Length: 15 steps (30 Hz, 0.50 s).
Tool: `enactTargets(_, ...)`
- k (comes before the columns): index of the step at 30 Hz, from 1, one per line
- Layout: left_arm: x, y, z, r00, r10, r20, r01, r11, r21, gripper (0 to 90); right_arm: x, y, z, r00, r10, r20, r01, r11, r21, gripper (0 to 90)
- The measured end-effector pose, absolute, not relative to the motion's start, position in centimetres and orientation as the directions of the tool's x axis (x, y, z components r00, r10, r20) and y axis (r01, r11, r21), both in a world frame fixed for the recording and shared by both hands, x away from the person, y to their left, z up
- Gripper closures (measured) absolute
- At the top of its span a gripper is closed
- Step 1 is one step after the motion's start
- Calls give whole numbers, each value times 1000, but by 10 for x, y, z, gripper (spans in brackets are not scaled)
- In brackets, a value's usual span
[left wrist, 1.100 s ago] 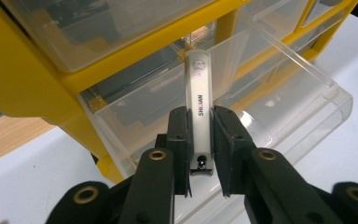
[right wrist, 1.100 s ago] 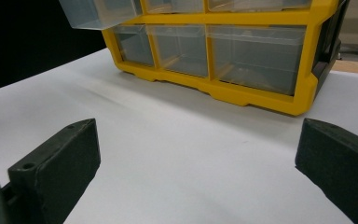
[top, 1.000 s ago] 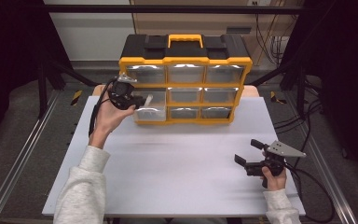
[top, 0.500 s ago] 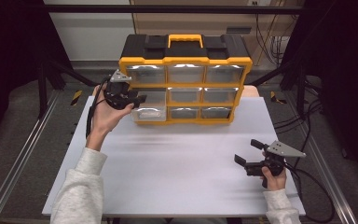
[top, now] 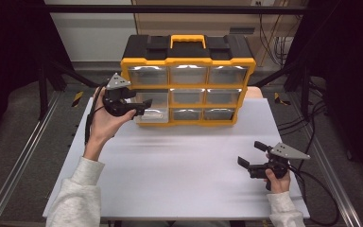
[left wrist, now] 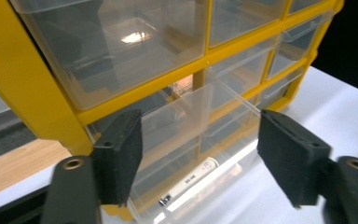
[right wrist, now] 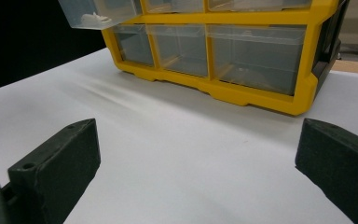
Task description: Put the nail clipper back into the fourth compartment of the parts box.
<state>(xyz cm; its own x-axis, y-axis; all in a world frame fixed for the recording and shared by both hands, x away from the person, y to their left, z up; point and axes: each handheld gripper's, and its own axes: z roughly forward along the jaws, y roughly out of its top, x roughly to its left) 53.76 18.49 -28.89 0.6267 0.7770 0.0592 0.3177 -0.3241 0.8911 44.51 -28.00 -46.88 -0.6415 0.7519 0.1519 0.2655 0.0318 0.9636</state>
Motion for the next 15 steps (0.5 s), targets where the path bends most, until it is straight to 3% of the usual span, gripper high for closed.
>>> enactTargets(15,512,195,-295,665,747,16,271,-261,927,119,445,-280,-469,-642,753,145,259,36,965,3)
